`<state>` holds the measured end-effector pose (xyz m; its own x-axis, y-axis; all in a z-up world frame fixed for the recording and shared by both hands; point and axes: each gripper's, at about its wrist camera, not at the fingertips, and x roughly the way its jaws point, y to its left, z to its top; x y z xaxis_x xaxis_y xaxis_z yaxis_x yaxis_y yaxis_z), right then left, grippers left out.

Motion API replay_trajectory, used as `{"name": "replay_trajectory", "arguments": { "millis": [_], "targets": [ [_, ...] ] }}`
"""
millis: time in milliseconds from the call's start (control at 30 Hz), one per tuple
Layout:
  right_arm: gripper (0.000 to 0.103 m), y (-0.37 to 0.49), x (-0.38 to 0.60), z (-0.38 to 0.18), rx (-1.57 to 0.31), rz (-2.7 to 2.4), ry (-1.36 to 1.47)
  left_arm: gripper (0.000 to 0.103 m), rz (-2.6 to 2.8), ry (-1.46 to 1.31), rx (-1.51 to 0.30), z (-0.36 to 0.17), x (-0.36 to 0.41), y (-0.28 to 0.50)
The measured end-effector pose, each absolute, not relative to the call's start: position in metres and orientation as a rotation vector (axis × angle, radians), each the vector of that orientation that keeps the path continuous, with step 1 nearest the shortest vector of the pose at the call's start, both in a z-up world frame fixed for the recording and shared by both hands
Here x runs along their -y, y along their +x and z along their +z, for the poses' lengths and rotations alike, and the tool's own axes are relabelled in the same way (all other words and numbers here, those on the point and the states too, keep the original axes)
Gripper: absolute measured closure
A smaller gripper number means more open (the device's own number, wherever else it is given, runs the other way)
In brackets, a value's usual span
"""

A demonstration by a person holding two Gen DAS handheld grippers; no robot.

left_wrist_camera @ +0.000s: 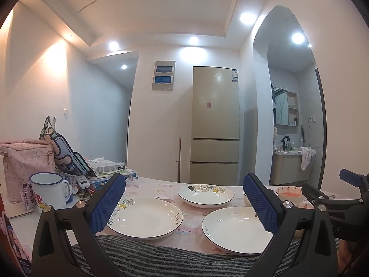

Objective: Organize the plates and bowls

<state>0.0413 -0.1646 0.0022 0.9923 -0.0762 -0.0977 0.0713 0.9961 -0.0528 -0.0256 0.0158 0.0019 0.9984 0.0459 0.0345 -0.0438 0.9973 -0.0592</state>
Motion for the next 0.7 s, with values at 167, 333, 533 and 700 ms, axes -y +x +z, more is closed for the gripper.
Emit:
{"name": "replay_trajectory", "arguments": {
  "millis": [167, 333, 533, 700],
  "targets": [
    [0.0, 0.039, 0.163, 0.002, -0.091, -0.078, -0.051, 0.0, 0.044, -0.062, 0.024, 0.002, -0.017, -0.023],
    [0.0, 0.039, 0.164, 0.003, -0.089, -0.081, -0.046, 0.0, 0.049, -0.048, 0.01, 0.001, -0.017, -0.02],
    [0.0, 0.038, 0.165, 0.003, -0.092, -0.088, -0.046, 0.0, 0.051, -0.04, -0.015, 0.0, -0.016, -0.014],
    [0.0, 0.038, 0.165, 0.003, -0.096, -0.094, -0.049, 0.0, 0.079, -0.039, -0.031, -0.001, -0.015, -0.011]
  ]
}}
